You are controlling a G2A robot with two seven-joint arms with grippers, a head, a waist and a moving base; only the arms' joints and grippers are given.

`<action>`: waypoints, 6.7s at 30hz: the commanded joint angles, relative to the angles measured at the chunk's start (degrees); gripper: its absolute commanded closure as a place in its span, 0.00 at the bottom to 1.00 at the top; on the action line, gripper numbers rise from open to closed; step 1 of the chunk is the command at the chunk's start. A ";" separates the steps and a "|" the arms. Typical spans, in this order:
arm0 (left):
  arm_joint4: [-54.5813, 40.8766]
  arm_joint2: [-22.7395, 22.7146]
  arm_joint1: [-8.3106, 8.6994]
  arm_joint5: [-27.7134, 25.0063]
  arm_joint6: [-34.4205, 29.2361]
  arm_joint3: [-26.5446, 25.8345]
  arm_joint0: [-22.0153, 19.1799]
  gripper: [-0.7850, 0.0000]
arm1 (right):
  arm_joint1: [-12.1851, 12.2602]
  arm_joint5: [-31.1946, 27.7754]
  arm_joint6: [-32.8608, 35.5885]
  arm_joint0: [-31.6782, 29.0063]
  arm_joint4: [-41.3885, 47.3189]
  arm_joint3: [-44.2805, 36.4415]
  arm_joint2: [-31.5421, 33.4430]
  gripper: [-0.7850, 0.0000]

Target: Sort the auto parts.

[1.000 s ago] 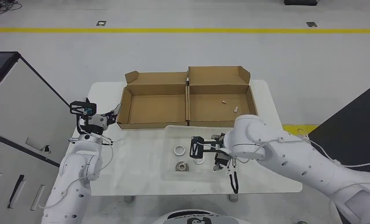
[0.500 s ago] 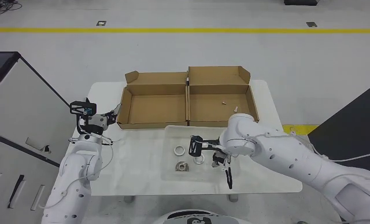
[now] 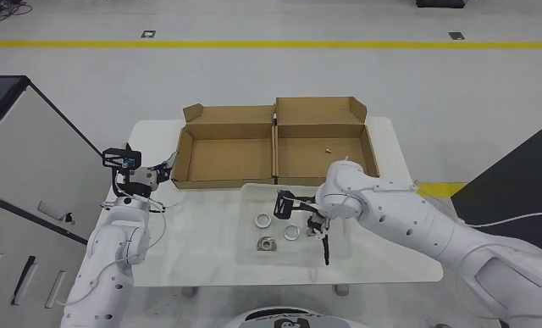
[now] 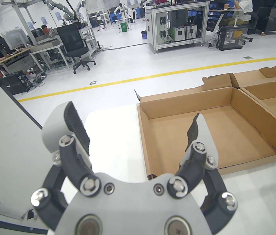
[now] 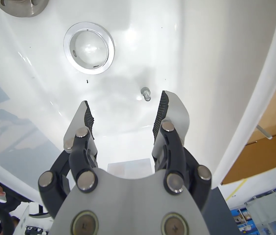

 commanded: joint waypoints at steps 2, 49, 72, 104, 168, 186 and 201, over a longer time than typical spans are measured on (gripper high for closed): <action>0.00 0.00 0.00 0.00 0.00 0.00 0.00 0.00 | -0.61 0.14 -0.24 0.30 -0.05 1.31 -0.34 0.31; 0.00 0.00 0.00 0.00 0.00 0.00 0.00 0.00 | -3.76 2.93 1.86 -0.99 -3.04 6.88 1.30 0.55; 0.00 0.00 0.00 0.00 0.00 0.00 0.00 0.00 | -4.82 2.66 2.31 -1.34 -3.02 8.83 2.48 1.00; 0.00 0.00 0.00 0.00 0.00 0.00 0.00 0.00 | 4.98 -1.37 5.61 -8.79 12.35 -13.90 17.82 1.00; 0.00 0.00 0.00 0.00 0.00 0.00 0.00 0.00 | -2.94 2.69 -1.88 -9.46 122.88 -7.62 43.50 1.00; 0.00 0.00 0.00 0.00 0.00 0.00 0.00 0.00 | -7.30 4.36 0.03 -6.54 134.06 -8.14 38.75 1.00; 0.00 0.00 0.00 0.00 0.00 0.00 0.00 0.00 | -6.66 8.61 -14.33 -8.41 109.06 -11.66 44.26 1.00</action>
